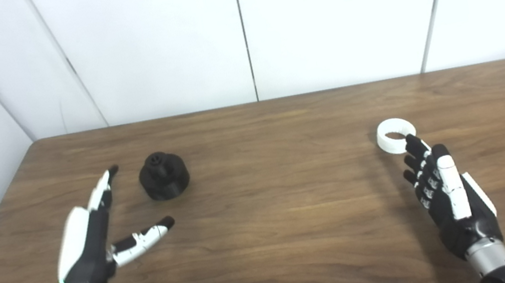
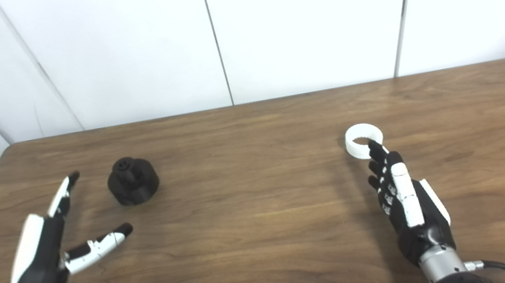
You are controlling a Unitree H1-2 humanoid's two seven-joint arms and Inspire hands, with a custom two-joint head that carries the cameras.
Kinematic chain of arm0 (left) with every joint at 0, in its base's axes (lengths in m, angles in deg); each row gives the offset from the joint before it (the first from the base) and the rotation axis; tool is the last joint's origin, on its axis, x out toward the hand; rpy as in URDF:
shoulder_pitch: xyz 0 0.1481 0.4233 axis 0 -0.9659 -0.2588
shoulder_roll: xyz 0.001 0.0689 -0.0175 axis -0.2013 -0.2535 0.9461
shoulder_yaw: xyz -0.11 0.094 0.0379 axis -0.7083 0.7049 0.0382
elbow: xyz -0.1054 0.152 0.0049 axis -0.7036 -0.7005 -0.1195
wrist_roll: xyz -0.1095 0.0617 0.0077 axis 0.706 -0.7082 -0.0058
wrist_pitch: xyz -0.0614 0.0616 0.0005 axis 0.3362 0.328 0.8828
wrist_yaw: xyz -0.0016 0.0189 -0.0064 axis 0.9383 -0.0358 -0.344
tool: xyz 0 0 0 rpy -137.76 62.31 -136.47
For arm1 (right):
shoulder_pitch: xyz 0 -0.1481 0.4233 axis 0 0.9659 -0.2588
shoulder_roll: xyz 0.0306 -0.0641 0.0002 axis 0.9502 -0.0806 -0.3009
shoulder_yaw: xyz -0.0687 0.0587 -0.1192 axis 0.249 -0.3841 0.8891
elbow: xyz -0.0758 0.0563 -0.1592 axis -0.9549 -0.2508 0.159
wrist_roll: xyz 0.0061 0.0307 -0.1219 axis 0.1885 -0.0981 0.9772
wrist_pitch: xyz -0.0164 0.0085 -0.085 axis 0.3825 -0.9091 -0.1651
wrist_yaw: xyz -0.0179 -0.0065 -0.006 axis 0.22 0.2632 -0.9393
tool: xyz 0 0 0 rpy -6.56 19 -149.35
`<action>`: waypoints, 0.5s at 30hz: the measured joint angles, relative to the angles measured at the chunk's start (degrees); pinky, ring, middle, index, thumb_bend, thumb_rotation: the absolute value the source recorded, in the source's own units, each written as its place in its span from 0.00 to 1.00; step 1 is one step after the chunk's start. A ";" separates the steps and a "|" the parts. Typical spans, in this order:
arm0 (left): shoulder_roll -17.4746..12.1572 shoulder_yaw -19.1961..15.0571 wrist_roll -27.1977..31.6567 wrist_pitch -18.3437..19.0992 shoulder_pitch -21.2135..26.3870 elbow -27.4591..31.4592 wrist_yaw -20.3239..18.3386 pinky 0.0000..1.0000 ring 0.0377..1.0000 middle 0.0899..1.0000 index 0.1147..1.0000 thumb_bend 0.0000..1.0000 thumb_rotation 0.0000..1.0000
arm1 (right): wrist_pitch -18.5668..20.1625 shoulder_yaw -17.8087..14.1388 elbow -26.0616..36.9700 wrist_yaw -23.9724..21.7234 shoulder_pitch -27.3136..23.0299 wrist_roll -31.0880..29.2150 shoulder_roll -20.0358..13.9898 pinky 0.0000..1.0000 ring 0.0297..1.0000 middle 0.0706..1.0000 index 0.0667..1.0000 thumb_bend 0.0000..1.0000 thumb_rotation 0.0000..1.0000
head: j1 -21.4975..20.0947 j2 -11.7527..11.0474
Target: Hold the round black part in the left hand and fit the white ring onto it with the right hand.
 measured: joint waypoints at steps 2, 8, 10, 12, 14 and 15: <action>-1.86 0.58 -1.83 -0.02 1.23 -0.21 -0.81 0.87 0.99 0.98 0.93 0.93 0.18 | -0.09 0.01 -0.17 -0.05 -0.01 -0.01 0.00 1.00 1.00 0.99 0.96 0.55 1.00 | 0.09 -0.18; -6.80 2.70 -7.46 -0.33 4.40 -4.26 -4.15 0.87 1.00 0.98 0.92 0.95 0.17 | -0.38 0.06 -0.83 -0.25 -0.06 -0.32 0.02 1.00 1.00 0.99 0.96 0.55 1.00 | 0.00 -0.79; -8.43 3.83 -8.73 -0.71 5.29 -5.95 -5.41 0.86 1.00 0.98 0.91 0.96 0.20 | -0.60 0.11 -1.06 -0.31 -0.07 -0.34 0.02 1.00 1.00 0.99 0.95 0.56 1.00 | 0.09 -0.97; -9.85 4.66 -9.90 -1.58 6.23 -7.93 -6.38 0.86 0.99 0.98 0.90 0.95 0.23 | -0.74 0.15 -1.27 -0.32 -0.07 -0.33 0.01 1.00 1.00 0.99 0.95 0.57 1.00 | 0.09 -1.05; -10.78 5.25 -11.02 -2.83 7.44 -9.45 -6.75 0.86 0.99 0.97 0.90 0.94 0.29 | -0.74 0.22 -1.31 -0.30 -0.07 -0.23 0.00 1.00 1.00 0.98 0.95 0.57 1.00 | 0.00 -1.14; -11.22 5.58 -11.40 -3.14 8.01 -10.11 -6.86 0.86 0.99 0.97 0.89 0.93 0.31 | -0.74 0.32 -1.31 -0.30 -0.07 -0.20 0.01 1.00 1.00 0.98 0.95 0.57 1.00 | 0.00 -1.23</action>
